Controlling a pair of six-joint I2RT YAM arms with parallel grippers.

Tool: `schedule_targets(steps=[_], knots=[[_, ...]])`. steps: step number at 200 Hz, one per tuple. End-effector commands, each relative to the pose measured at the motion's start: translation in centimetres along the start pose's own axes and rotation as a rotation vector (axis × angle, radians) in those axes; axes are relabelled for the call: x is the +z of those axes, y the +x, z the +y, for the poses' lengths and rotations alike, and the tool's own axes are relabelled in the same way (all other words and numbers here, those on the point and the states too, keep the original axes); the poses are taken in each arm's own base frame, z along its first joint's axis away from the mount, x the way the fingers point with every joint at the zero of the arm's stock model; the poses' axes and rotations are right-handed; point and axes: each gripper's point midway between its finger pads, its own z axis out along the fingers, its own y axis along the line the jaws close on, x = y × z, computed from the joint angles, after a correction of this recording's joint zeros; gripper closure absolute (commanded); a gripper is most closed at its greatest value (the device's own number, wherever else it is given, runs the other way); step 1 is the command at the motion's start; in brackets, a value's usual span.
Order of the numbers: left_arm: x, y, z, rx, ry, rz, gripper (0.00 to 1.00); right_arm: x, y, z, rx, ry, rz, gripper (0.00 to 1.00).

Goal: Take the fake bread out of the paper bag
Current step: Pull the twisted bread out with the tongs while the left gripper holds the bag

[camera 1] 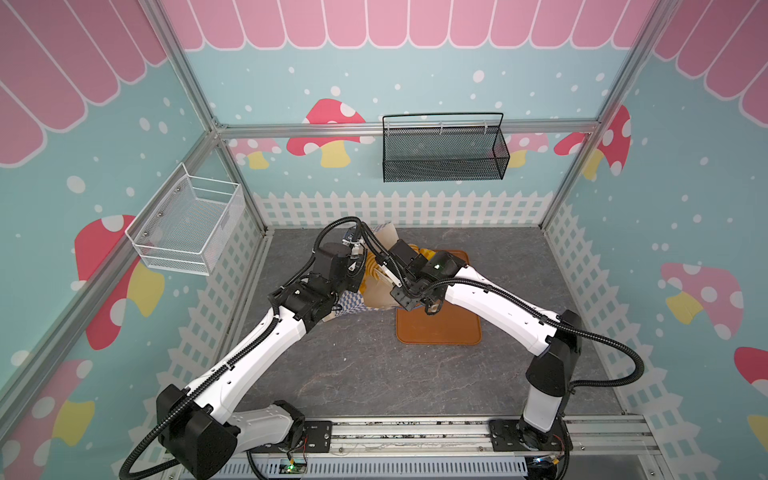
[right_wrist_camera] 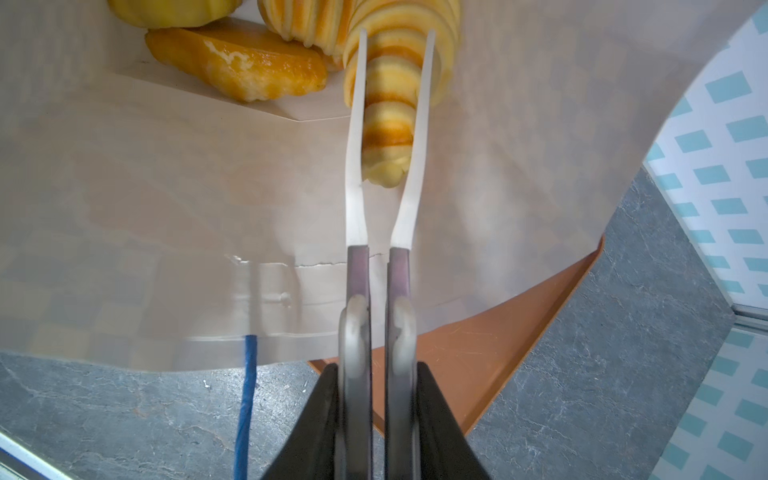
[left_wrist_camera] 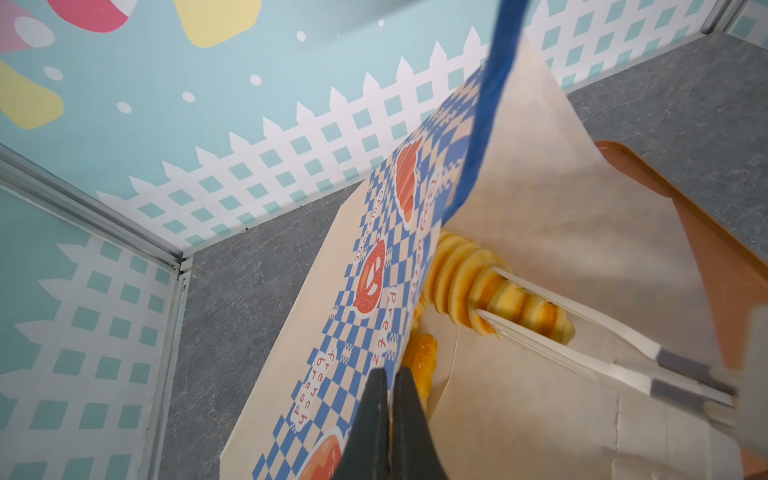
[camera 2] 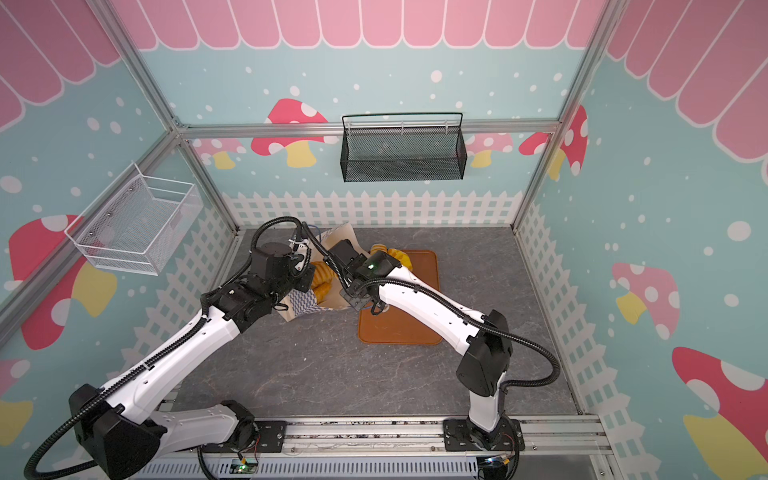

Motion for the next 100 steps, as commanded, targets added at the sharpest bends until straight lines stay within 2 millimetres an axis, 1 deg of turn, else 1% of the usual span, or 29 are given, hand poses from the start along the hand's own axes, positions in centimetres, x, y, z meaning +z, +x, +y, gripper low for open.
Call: schedule_targets(steps=[1, 21, 36, 42, 47, 50, 56, 76, 100], knots=[[0.0, -0.5, 1.2, -0.03, -0.041, 0.006, 1.0, -2.8, -1.5, -0.5, 0.009, -0.016, -0.087, 0.8], [0.3, -0.2, 2.4, -0.047, -0.067, 0.023, 1.0, -3.1, -1.5, -0.6, 0.015, -0.017, -0.096, 0.8], [0.5, 0.0, 3.6, -0.066, -0.089, 0.037, 1.0, -3.7, -1.9, -0.6, 0.02, -0.026, -0.121, 0.81], [0.6, 0.0, 4.0, -0.074, -0.097, 0.042, 1.0, -4.0, -2.2, -0.6, 0.022, -0.03, -0.139, 0.81], [0.5, 0.0, 4.0, -0.076, -0.094, 0.043, 1.0, -4.3, -2.5, -0.7, 0.024, -0.033, -0.153, 0.81], [0.6, 0.1, 5.0, -0.089, -0.114, 0.048, 1.0, -4.6, -2.6, -0.7, 0.026, -0.033, -0.163, 0.81], [0.6, 0.1, 5.6, -0.098, -0.124, 0.051, 1.0, -4.9, -2.9, -0.9, 0.029, -0.032, -0.179, 0.81], [0.2, -0.4, 6.9, -0.115, -0.146, 0.053, 1.0, -6.8, -3.9, -1.1, 0.029, -0.048, -0.248, 0.81], [-0.4, -1.1, 8.1, -0.124, -0.17, 0.041, 1.0, -8.6, -4.6, -1.5, 0.027, -0.053, -0.304, 0.81]])
